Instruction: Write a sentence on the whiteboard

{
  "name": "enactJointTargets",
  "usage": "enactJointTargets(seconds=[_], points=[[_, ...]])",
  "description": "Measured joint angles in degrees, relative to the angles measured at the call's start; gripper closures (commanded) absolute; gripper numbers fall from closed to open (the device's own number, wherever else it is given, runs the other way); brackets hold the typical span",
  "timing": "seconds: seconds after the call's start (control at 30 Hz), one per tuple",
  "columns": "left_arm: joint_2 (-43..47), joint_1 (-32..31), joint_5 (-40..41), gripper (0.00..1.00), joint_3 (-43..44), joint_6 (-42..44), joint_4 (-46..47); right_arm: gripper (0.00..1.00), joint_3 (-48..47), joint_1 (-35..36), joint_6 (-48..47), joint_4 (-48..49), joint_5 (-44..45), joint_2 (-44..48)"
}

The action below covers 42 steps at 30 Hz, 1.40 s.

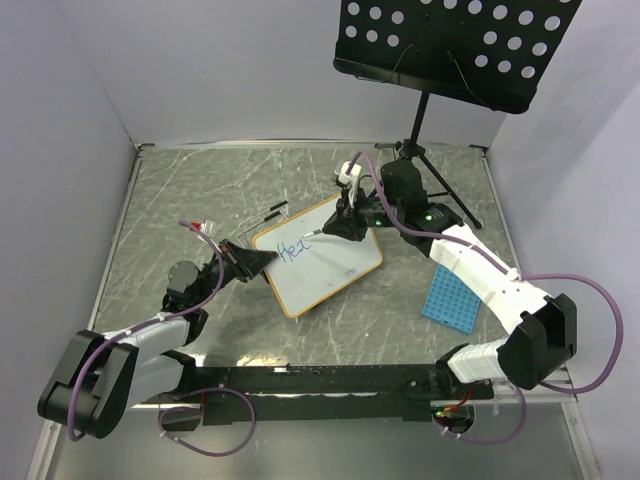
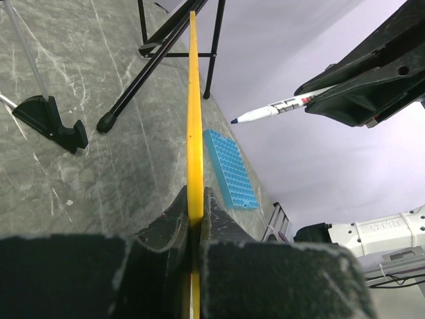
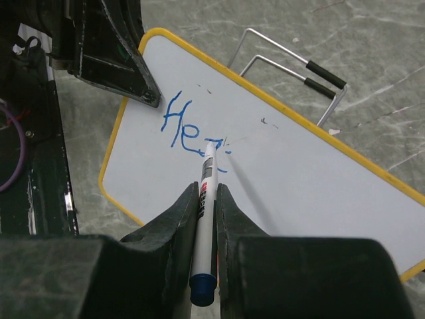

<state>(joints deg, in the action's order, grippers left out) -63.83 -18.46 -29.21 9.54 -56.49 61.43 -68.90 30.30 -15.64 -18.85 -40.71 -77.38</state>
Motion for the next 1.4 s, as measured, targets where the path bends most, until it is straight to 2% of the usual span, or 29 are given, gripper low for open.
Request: enactJointTargets(seconds=[1.4], points=[[0.48,0.00,0.00,0.99,0.00,0.02,-0.02,1.00,1.53,-0.26,-0.37,0.70,-1.05,0.20]])
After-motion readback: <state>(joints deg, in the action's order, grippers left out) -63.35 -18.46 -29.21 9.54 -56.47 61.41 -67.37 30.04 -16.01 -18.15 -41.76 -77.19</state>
